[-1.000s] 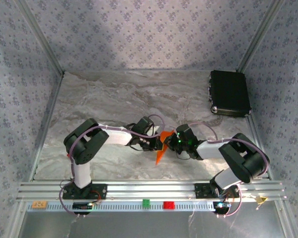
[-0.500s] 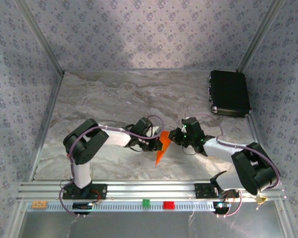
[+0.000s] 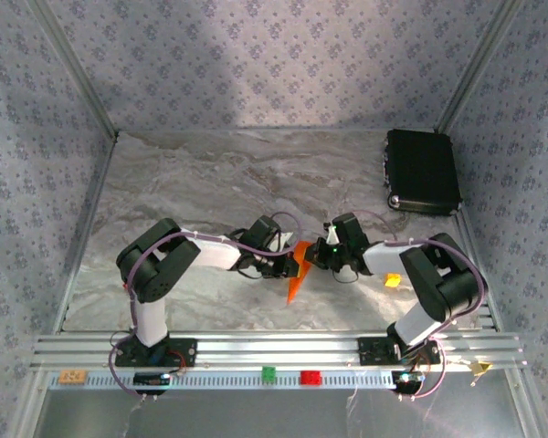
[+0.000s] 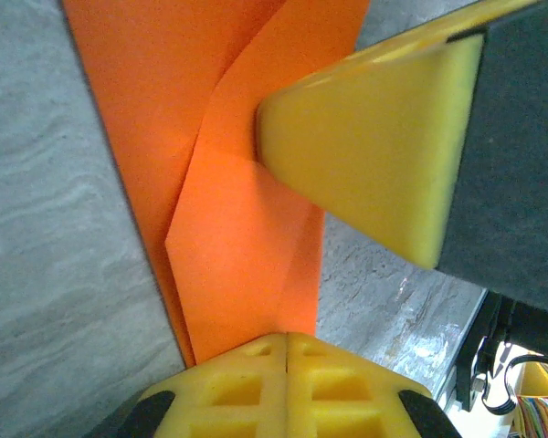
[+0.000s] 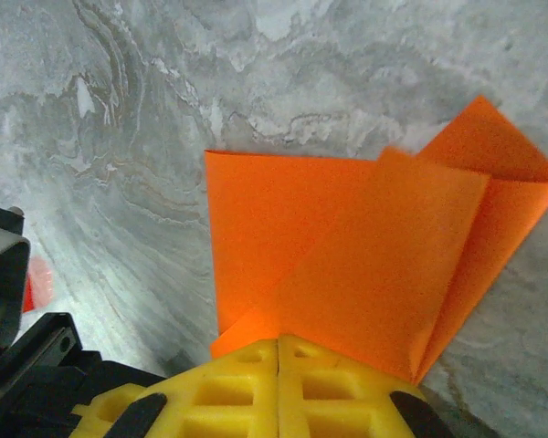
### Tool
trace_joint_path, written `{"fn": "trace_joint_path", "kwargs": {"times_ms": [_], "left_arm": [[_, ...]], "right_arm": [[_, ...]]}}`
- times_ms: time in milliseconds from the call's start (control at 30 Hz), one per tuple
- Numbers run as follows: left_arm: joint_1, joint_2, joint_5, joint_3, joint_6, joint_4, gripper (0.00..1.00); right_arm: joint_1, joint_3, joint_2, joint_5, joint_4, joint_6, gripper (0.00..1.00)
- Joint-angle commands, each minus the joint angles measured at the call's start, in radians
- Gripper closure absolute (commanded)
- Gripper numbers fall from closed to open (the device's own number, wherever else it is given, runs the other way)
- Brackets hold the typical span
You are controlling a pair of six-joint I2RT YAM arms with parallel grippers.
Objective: Fold a paper plane with a square sheet of paper (pick it up from the middle)
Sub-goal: Perform the fifth fold on the wing at the bottom-center of the table.
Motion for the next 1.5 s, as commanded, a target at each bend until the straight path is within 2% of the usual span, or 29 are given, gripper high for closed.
{"fn": "trace_joint_path", "kwargs": {"times_ms": [0, 200, 367, 567, 900, 1067, 1167, 1467], "left_arm": [[0.004, 0.067, -0.059, -0.051, 0.040, -0.159, 1.00], [0.008, 0.076, -0.068, -0.062, 0.042, -0.155, 1.00], [0.007, 0.076, -0.072, -0.063, 0.050, -0.166, 1.00], [0.009, 0.068, -0.073, -0.067, 0.054, -0.167, 1.00], [0.010, 0.044, -0.065, -0.054, 0.079, -0.184, 1.00], [0.009, 0.024, -0.064, -0.046, 0.086, -0.191, 1.00], [0.010, 0.015, -0.062, -0.035, 0.091, -0.202, 1.00], [0.011, -0.013, -0.052, 0.008, 0.110, -0.238, 1.00]], "right_arm": [[-0.076, 0.019, 0.043, 0.051, -0.004, -0.033, 0.93], [-0.151, 0.058, 0.074, 0.032, -0.024, -0.044, 0.93], [-0.192, 0.087, 0.081, 0.074, -0.095, -0.065, 0.93], [-0.240, 0.080, 0.068, 0.039, -0.051, -0.042, 0.93], [-0.164, 0.062, -0.149, 0.066, -0.140, -0.059, 0.90], [-0.080, 0.071, -0.097, 0.011, -0.112, -0.056, 0.93], [-0.046, 0.079, -0.052, 0.031, -0.135, -0.053, 0.96], [-0.052, 0.017, 0.019, 0.113, -0.147, -0.038, 0.99]]}}
